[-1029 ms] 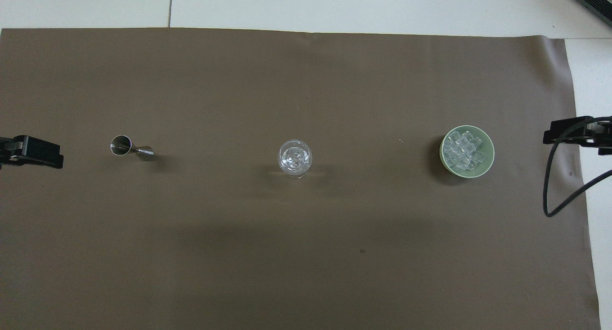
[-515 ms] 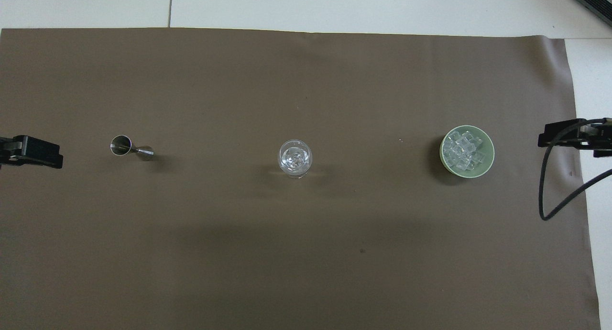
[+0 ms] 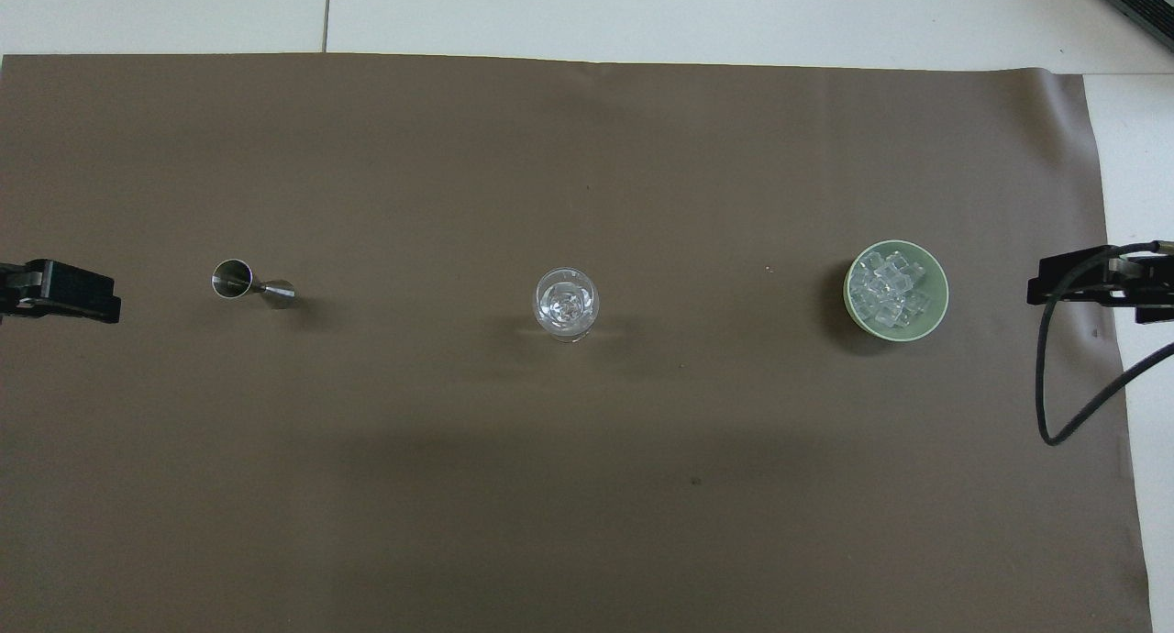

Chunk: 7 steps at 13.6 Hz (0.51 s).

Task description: Pour wine and add ice with both arms

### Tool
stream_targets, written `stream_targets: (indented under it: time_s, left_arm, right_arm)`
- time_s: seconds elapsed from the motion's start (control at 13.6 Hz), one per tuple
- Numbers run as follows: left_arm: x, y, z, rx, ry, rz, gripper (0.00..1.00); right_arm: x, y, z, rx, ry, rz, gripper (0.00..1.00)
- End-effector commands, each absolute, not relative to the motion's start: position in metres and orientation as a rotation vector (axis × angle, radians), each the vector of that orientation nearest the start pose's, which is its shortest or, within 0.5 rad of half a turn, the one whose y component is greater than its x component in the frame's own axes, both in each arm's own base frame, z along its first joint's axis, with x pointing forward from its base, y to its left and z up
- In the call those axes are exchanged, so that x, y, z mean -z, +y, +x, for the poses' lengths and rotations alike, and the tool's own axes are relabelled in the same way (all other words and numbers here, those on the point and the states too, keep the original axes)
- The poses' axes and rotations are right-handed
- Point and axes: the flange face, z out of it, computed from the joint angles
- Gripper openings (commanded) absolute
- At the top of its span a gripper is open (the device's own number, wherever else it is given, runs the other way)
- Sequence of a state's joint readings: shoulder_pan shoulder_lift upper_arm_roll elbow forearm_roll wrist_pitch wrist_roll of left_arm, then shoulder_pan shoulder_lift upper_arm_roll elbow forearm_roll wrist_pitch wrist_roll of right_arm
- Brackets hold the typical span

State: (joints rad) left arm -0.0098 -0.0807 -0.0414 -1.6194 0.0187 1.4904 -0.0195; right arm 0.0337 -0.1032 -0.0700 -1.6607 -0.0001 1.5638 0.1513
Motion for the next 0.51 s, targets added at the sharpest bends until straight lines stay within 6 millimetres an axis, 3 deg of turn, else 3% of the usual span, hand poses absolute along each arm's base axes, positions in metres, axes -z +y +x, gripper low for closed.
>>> stream_targets:
  time_s: [0.0, 0.44]
  left_arm:
    - [-0.6394, -0.0231, 0.51, -0.082, 0.042, -3.104, 1.0]
    - [-0.6387, -0.0239, 0.5099, -0.084, 0.044, -3.104, 1.0]
  right_arm:
    - [-0.6444, -0.0224, 0.5087, -0.036, 0.28, -3.096, 1.0]
    - [-0.6448, -0.019, 0.507, -0.034, 0.266, -3.096, 1.0]
